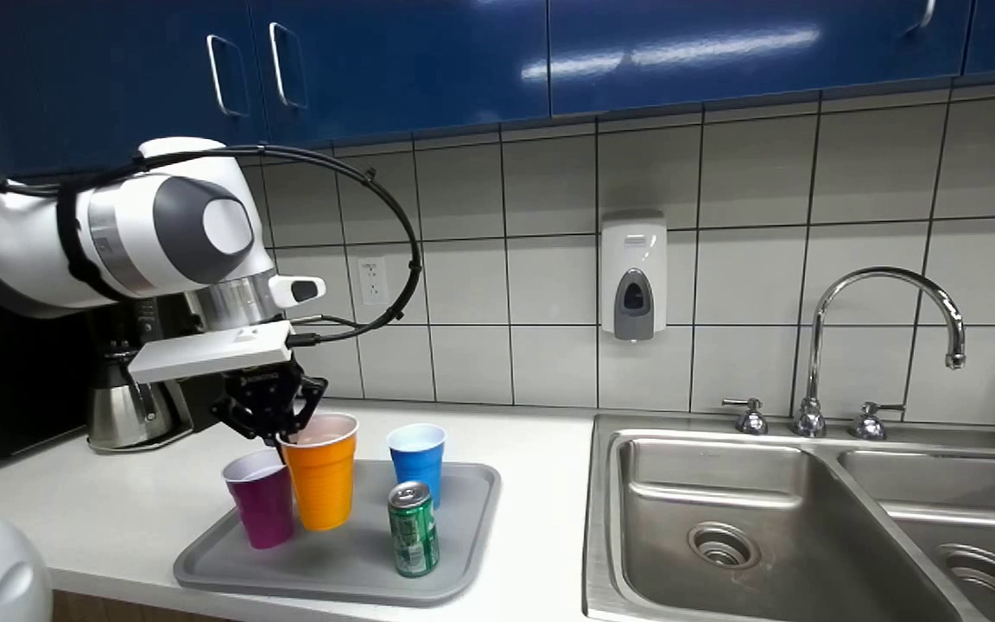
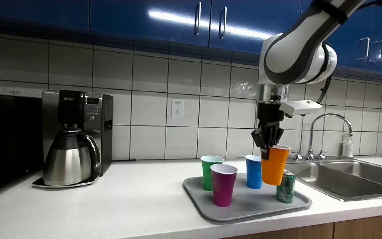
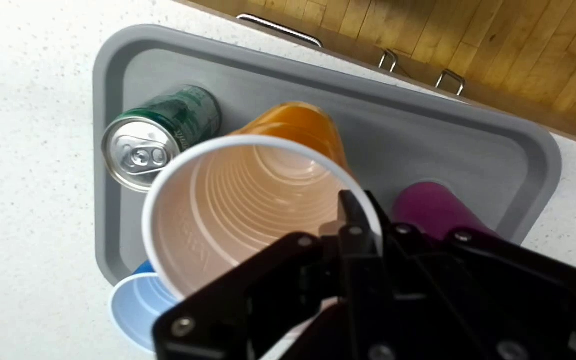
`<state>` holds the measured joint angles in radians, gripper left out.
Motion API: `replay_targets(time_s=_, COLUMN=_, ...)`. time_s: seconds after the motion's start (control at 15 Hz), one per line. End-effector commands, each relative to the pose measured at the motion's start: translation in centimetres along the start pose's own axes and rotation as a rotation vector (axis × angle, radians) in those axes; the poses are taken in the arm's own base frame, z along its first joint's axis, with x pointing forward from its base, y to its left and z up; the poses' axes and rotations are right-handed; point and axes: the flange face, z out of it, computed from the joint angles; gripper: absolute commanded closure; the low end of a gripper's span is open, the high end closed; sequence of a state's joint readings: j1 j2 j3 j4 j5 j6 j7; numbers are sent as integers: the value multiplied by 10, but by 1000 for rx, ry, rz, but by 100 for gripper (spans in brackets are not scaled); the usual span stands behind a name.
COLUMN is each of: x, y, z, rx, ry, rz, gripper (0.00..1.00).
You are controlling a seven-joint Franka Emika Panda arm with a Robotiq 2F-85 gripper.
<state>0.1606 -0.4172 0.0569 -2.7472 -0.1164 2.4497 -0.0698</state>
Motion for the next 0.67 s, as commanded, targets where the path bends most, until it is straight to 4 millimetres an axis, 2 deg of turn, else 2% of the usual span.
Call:
replay_targets(time_s=0.0, x=-6, y=5, z=8, rx=11, ry=1, rz=-20, gripper=99)
replay_targets(time_s=0.6, x=0, y=18, z=32, rx=33, ry=-25, rz=-69, gripper=99)
